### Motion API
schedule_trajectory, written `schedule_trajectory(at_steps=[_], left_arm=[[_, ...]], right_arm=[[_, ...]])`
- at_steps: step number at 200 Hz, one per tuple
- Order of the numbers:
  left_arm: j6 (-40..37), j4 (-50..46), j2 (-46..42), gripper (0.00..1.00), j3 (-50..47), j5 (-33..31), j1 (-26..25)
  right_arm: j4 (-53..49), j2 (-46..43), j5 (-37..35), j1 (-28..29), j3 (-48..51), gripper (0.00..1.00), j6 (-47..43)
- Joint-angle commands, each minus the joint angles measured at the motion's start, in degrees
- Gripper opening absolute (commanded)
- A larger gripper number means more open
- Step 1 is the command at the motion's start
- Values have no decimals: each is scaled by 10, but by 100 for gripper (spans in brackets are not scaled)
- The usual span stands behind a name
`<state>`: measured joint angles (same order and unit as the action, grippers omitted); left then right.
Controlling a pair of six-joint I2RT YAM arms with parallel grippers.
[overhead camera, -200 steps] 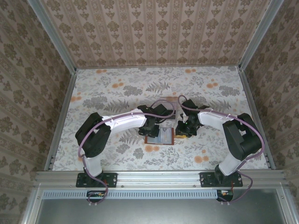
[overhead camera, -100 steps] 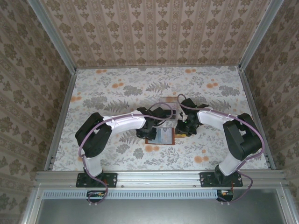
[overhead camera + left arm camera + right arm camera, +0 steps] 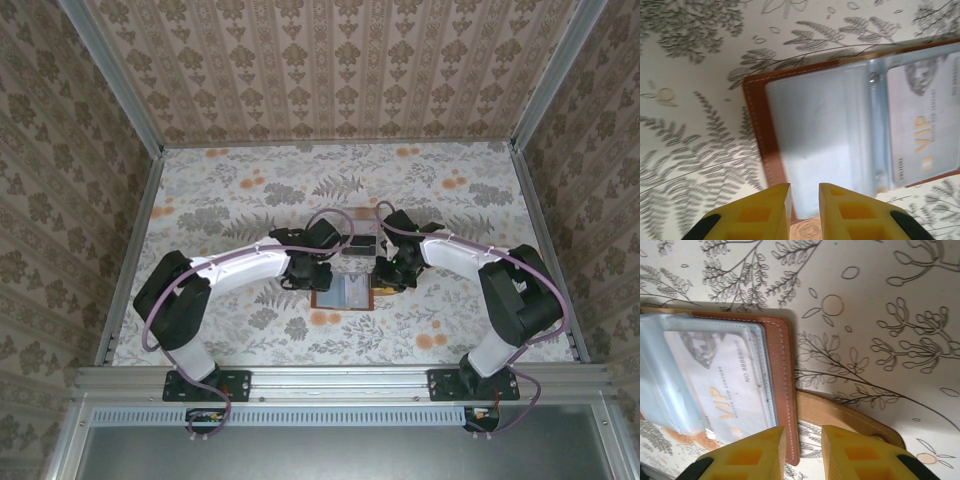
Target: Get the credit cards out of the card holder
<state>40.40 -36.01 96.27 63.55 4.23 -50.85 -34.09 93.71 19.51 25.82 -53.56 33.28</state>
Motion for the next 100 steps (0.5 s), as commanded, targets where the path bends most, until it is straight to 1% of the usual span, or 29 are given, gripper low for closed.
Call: schedule_trajectory(at_steps=[1, 24, 31, 53, 80, 100], left_arm=[[22, 93, -7, 22, -24, 80, 9], [45, 164, 1, 25, -42, 132, 14], [52, 183, 6, 25, -45, 145, 15], [72, 230, 23, 26, -54, 181, 16], [88, 270, 44, 26, -59, 204, 16], [91, 277, 54, 26, -61, 208, 18]], right_arm=[[22, -12, 38, 5, -4, 26, 22], [31, -10, 54, 8, 2, 26, 32], [46, -9, 55, 9, 2, 26, 33], [48, -6, 53, 10, 2, 26, 35], [49, -5, 53, 10, 3, 26, 35], [48, -5, 51, 11, 2, 26, 37]])
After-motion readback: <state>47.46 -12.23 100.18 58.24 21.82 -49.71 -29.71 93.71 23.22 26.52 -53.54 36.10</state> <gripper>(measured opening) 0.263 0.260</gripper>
